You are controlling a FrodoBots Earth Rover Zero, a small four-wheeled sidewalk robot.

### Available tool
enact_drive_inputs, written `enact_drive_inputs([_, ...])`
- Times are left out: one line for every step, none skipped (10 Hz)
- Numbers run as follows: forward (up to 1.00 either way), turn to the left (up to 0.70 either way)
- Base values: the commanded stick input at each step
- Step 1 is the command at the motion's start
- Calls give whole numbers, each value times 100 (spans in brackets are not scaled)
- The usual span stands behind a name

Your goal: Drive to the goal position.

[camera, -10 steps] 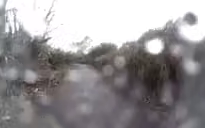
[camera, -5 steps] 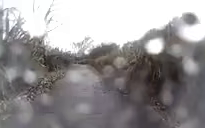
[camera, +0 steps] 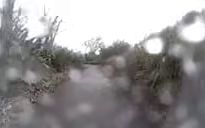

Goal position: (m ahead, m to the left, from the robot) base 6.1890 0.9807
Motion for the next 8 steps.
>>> enact_drive_inputs([100, 0])
enact_drive_inputs([100, 0])
enact_drive_inputs([100, 0])
enact_drive_inputs([100, 0])
enact_drive_inputs([100, 0])
enact_drive_inputs([100, 0])
enact_drive_inputs([100, 0])
enact_drive_inputs([100, 0])
